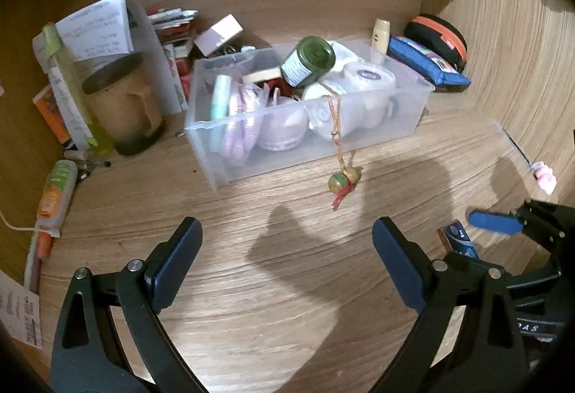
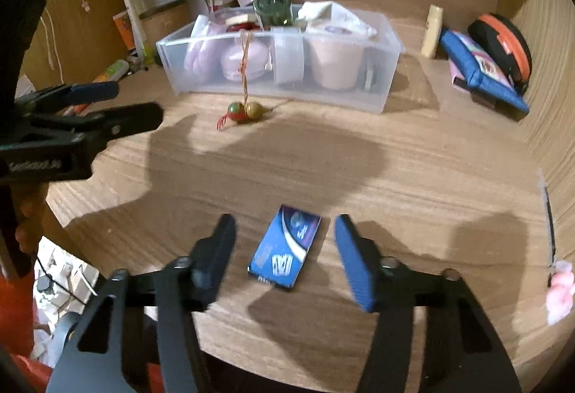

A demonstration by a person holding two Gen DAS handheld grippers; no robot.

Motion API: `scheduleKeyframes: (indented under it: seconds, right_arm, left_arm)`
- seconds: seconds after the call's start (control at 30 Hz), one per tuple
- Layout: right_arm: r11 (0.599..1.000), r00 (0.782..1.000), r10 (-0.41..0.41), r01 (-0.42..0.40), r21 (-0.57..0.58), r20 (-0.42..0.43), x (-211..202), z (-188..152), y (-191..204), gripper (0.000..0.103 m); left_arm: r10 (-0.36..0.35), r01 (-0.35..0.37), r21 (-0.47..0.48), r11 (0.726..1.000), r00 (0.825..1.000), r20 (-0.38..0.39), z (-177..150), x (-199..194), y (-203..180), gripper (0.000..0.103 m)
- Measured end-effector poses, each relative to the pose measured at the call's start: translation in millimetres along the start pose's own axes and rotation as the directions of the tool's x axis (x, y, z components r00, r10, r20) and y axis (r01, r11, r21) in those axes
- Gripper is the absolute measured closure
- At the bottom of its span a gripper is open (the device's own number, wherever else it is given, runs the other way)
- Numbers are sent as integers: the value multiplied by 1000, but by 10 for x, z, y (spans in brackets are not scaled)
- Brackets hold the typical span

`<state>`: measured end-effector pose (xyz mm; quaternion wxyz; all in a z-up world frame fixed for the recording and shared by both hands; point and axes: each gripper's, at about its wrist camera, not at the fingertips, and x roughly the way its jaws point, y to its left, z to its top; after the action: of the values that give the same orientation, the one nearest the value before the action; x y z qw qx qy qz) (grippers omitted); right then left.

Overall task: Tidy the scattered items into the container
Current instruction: 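Grasp the gourd charm with the left gripper while the right gripper grasps the blue Max card box, then carry the gourd charm and blue card box over the clear bin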

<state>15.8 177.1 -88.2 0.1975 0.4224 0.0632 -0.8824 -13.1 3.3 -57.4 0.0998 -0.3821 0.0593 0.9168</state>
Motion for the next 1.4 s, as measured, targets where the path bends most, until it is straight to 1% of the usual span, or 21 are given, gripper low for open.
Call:
scheduleKeyframes:
  seconds: [0.03, 0.07, 0.13, 0.2, 0.33, 0.43, 0.53, 0.57, 0.6, 0.67, 0.73, 0.77, 0.9, 1.13, 1.4]
  right_arm:
    - [1000, 1000, 3, -3, 0, -6, 5, -17, -1, 68]
    - [1000, 1000, 1, -1, -7, -7, 5, -36, -3, 71]
    - [1000, 1000, -6, 6, -14, -3, -8, -51, 2, 76]
    - [1000, 1000, -1, 1, -7, -3, -16, -57, -23, 77]
    - [1000, 1000, -18, 18, 15, 7, -34, -59, -141, 77]
    - [999, 999, -27, 26, 38, 21, -75, -28, -276, 77]
    - [998, 999, -30, 28, 57, 34, -115, 22, -385, 77]
    - [998, 999, -28, 25, 65, 42, -132, 47, -425, 77]
    - [997, 999, -25, 22, 70, 48, -144, 69, -452, 77]
    - [997, 998, -23, 18, 73, 64, -171, 122, -487, 77]
    - [997, 997, -24, 18, 72, 77, -187, 168, -493, 77]
    - [997, 996, -23, 17, 69, 82, -193, 187, -494, 77]
    - [998, 995, -15, 8, 68, 102, -205, 259, -495, 77]
    - [998, 992, -1, -8, 69, 130, -215, 430, -495, 77]
    - [998, 980, 6, -17, 53, 196, -320, 769, -494, 77]
  left_arm:
    - [3, -3, 6, 1000, 1000, 6, 19, 29, -30, 6]
    - [7, -8, 13, 1000, 1000, 10, 39, 57, -51, 6]
    - [10, -10, 34, 999, 1000, -8, 108, 159, -114, 6]
    - [-21, 23, 48, 999, 999, -32, 173, 277, -173, 6]
    - [-31, 36, 64, 997, 995, -91, 284, 512, -266, 7]
    - [-43, 52, 79, 996, 993, -113, 333, 613, -341, 20]
    - [-30, 42, 97, 994, 991, -127, 351, 701, -417, 33]
    - [-20, 33, 100, 994, 991, -134, 352, 732, -428, 48]
    - [-24, 40, 100, 994, 988, -151, 352, 771, -436, 63]
    - [-52, 67, 84, 994, 983, -174, 345, 828, -418, 73]
    - [-60, 72, 67, 995, 984, -166, 351, 829, -386, 82]
    - [-63, 74, 62, 995, 984, -166, 352, 828, -373, 84]
    - [-84, 91, 41, 995, 985, -148, 340, 762, -313, 84]
    - [-104, 105, 8, 994, 991, -82, 341, 473, -177, 84]
    - [-118, 120, -37, 992, 992, 44, 526, 52, 59, 84]
